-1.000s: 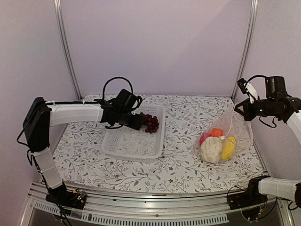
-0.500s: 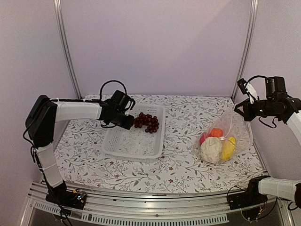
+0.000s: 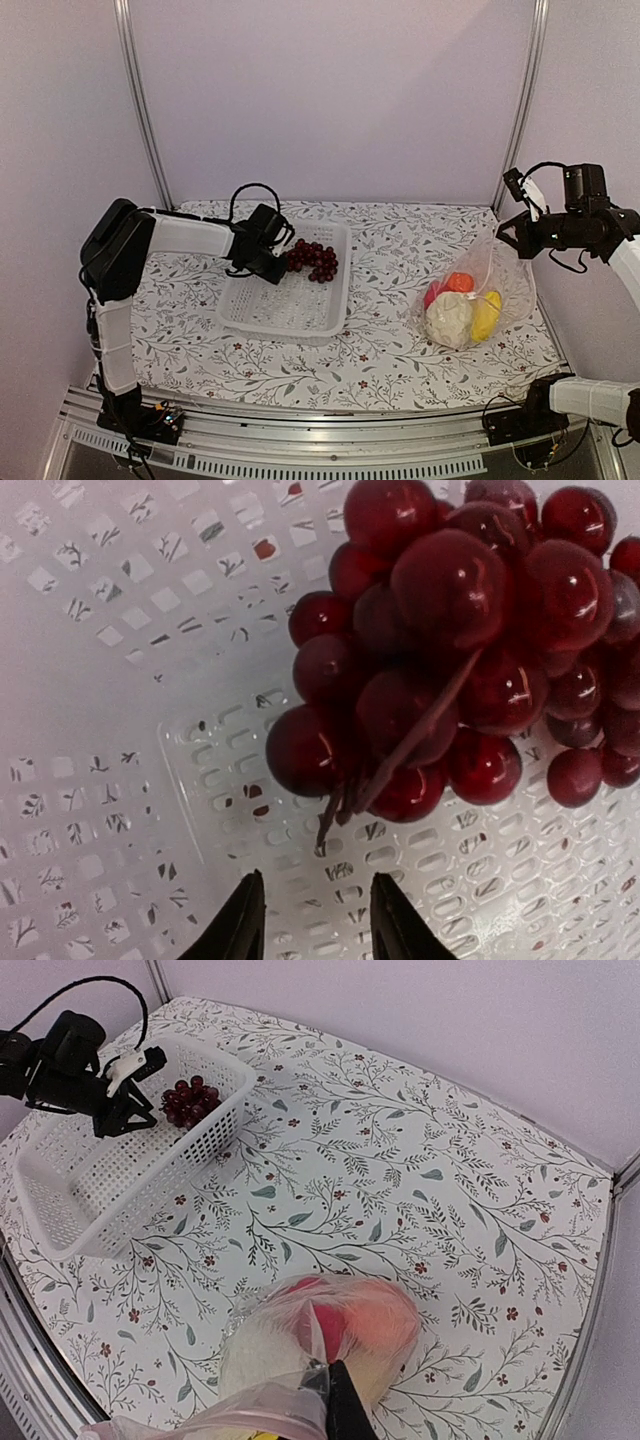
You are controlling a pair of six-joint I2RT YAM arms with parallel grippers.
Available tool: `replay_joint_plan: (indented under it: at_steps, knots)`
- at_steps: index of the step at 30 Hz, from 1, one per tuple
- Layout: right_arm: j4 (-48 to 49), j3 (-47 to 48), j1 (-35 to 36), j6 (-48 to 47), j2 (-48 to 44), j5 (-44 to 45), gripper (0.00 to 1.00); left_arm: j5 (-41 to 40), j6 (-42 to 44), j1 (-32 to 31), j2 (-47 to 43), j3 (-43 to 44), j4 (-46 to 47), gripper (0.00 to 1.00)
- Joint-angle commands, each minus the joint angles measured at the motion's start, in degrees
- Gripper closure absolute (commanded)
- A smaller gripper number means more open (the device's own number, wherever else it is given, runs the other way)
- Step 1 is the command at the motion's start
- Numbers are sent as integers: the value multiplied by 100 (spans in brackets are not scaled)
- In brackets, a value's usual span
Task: Place the food in the zip-top bag and seal the zipper
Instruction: Pick up the fake fruit from the bin.
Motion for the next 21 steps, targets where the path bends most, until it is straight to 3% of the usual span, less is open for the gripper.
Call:
replay_joint_plan:
  at_steps: [1,11,21]
  knots:
    - [67,-78,-39,31,-12,-98,100,-122,241,97,257,153,264,65]
    - [56,-91,-46,22,93,-82,100,-254,523,133,487,54,892,77]
    - [63,-132,-42,4,154,-37,100,-188,719,139,439,-159,1259,100]
